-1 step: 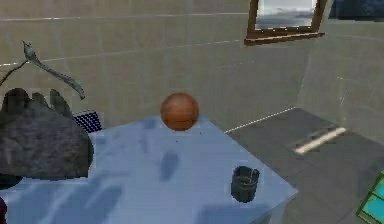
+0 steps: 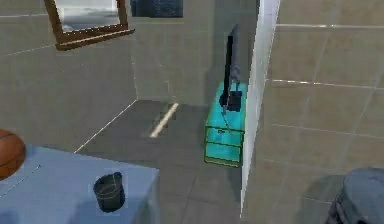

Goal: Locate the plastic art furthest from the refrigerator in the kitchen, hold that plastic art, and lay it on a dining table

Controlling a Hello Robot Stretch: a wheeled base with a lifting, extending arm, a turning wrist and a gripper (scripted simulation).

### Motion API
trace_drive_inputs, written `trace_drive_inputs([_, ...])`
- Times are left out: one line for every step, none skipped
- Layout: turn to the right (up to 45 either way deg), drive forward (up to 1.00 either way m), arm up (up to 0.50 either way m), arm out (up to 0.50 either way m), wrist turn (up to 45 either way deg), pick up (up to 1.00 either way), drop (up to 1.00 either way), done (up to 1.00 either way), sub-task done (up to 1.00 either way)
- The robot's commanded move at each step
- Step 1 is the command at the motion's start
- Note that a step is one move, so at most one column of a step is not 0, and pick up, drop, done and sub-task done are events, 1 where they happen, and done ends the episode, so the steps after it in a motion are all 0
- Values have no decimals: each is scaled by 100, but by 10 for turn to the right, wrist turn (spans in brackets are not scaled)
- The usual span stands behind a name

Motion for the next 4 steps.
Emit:
trace_drive_inputs([450, 0, 0, 0, 0, 0, 0, 0, 0])
trace_drive_inputs([450, 0, 0, 0, 0, 0, 0, 0, 0])
trace_drive_inputs([150, 0, 0, 0, 0, 0, 0, 0, 0])
trace_drive_inputs([0, 30, 0, 0, 0, 0, 0, 0, 0])
